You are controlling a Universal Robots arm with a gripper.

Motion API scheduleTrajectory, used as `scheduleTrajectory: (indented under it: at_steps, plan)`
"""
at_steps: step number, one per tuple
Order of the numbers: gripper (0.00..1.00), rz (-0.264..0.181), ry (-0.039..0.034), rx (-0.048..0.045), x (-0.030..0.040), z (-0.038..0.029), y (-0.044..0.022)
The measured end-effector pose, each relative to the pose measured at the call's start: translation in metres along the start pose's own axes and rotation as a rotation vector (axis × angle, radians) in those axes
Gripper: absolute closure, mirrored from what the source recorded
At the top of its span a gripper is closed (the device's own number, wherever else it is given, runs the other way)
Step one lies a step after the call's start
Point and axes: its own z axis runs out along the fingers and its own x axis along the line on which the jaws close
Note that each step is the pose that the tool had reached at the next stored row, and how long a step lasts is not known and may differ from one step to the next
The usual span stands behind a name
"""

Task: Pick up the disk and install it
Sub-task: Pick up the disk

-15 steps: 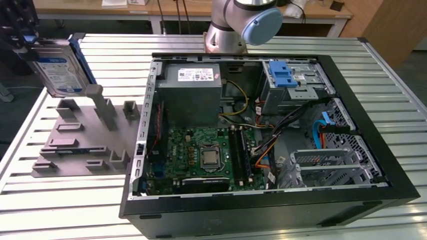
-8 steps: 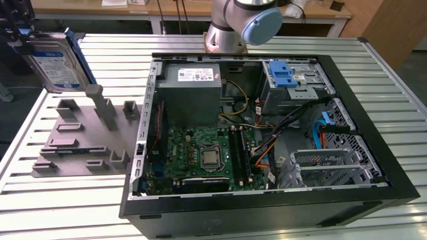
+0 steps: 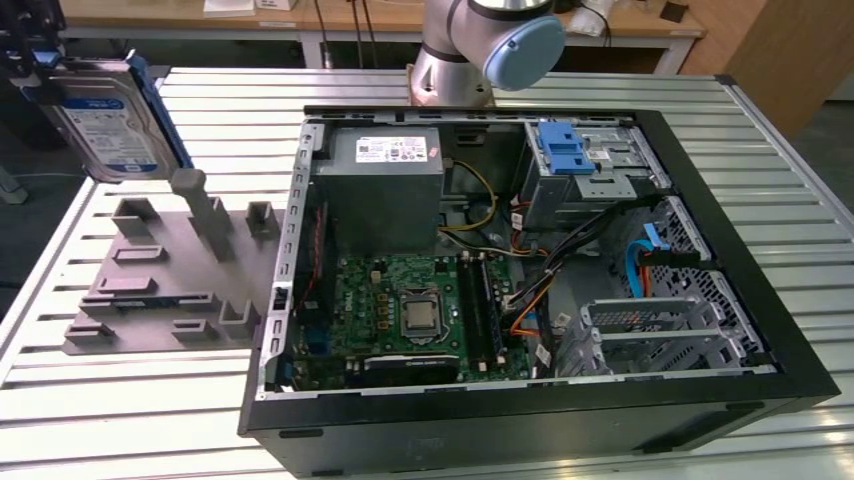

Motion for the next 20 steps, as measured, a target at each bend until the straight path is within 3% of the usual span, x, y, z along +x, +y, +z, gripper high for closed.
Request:
scheduleTrajectory:
  at_steps: [20]
  plan:
    - [0.64, 0.000, -0.0001, 0.0002, -0.0003, -0.0134, 0.0002]
